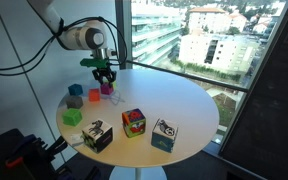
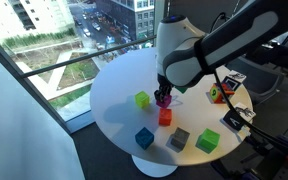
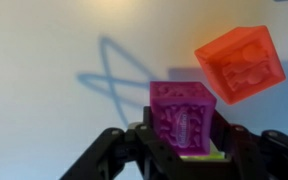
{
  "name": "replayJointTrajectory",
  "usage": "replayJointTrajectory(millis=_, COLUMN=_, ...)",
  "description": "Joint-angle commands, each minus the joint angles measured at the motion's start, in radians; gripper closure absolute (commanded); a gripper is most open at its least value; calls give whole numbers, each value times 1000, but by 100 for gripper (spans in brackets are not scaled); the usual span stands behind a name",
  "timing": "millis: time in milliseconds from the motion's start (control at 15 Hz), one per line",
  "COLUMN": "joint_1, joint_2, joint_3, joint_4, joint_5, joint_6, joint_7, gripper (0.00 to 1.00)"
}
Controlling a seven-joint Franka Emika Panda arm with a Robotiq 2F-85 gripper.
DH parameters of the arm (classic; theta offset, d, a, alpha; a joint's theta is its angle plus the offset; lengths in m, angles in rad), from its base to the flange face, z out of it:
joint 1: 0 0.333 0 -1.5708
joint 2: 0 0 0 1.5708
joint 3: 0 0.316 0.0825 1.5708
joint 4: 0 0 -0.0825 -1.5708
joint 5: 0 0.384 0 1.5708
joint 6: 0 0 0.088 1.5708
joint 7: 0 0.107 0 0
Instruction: Put the pink block on the table then place the grey block on top of the pink block and orange block
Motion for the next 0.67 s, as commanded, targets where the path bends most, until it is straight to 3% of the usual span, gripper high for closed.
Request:
replayJointTrajectory(millis=0, joint_1=-21, joint_2=-14, joint_3=20, joint_4=-17, joint_5=-44, joint_6=14, joint_7=-66, gripper=70)
replayJointTrajectory(millis=600, joint_1=-55, joint_2=-23, joint_3=69, joint_4=-47, joint_5=-45, joint_6=31, joint_7=-233, gripper=70)
